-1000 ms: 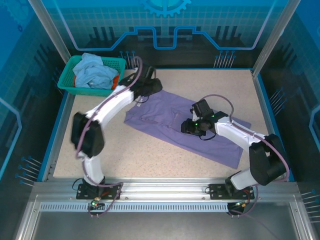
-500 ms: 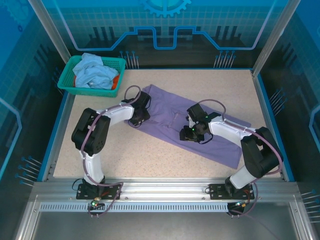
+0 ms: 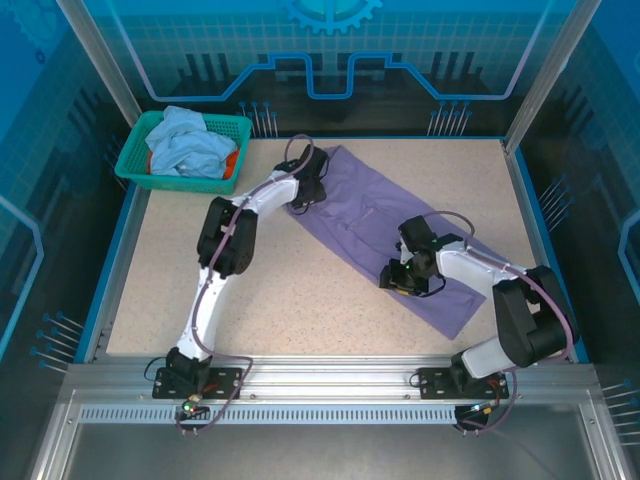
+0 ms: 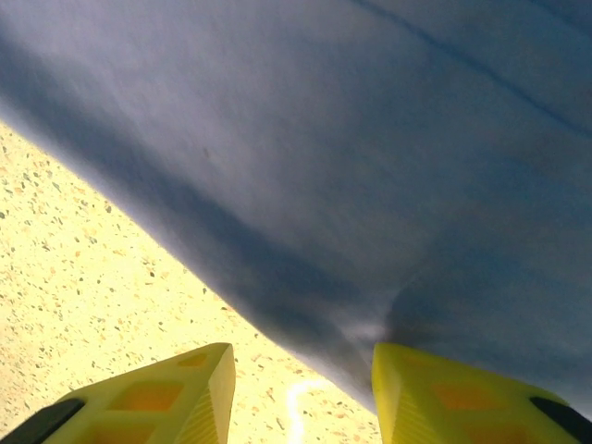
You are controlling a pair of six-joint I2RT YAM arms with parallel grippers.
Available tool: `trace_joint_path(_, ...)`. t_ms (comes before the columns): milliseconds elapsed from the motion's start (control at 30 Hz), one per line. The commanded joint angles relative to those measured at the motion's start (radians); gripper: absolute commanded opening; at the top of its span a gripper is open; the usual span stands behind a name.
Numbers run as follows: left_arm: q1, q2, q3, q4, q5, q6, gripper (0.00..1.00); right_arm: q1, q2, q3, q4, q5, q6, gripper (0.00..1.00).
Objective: Fold and stack the t-shirts
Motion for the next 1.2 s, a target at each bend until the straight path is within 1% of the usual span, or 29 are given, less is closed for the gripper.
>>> trace_joint_path(0,0.014,0.162,0.241,-0.162,0.069,0.091,0.49,-0.023,-0.045,-0.015,-0.038,-0.011,0.003,0.45)
trace_joint_path(67,0.020,0.223,0.378,-0.176,0.107,0.101,0.49,-0.028,-0.065,-0.022,-0.061,0.007,0.006,0.46)
trace_joint_path(133,0.026,0.248,0.451,-0.140,0.139,0.106,0.50,-0.037,-0.090,-0.033,-0.085,0.022,0.009,0.46)
trace_joint_path(200,0.029,0.240,0.460,-0.090,0.165,0.109,0.53,-0.042,-0.111,-0.044,-0.098,0.028,0.016,0.46)
trace_joint_path(300,0.031,0.204,0.470,-0.060,0.188,0.120,0.64,-0.040,-0.116,-0.060,-0.102,0.022,0.024,0.46)
trace_joint_path(400,0.031,0.138,0.462,-0.064,0.218,0.129,0.72,-0.036,-0.106,-0.078,-0.101,0.026,0.031,0.45)
trace_joint_path(467,0.032,0.067,0.417,-0.074,0.230,0.132,0.77,-0.028,-0.101,-0.090,-0.096,0.034,0.041,0.46)
trace_joint_path(567,0.031,-0.107,0.221,-0.038,0.221,0.116,0.82,-0.003,-0.080,-0.097,-0.086,0.045,0.065,0.46)
trace_joint_path(633,0.034,-0.260,0.012,0.031,0.195,0.071,0.82,0.029,-0.045,-0.090,-0.075,0.052,0.086,0.45)
trace_joint_path(700,0.038,-0.397,-0.209,0.117,0.193,0.012,0.81,0.060,-0.009,-0.079,-0.072,0.077,0.117,0.44)
trace_joint_path(833,0.043,-0.613,-0.569,0.244,0.167,-0.065,0.79,0.118,0.029,-0.075,-0.022,0.044,0.198,0.44)
trace_joint_path(933,0.060,-0.719,-0.753,0.291,0.161,-0.097,0.79,0.188,0.066,-0.051,0.010,0.031,0.264,0.44)
trace_joint_path(1000,0.076,-0.769,-0.836,0.302,0.160,-0.105,0.79,0.240,0.100,-0.028,0.026,0.030,0.316,0.44)
trace_joint_path(1100,0.103,-0.806,-0.919,0.306,0.160,-0.116,0.80,0.339,0.158,0.010,0.082,0.032,0.443,0.44)
trace_joint_path(1167,0.121,-0.812,-0.943,0.294,0.166,-0.122,0.79,0.411,0.195,0.052,0.112,0.037,0.528,0.44)
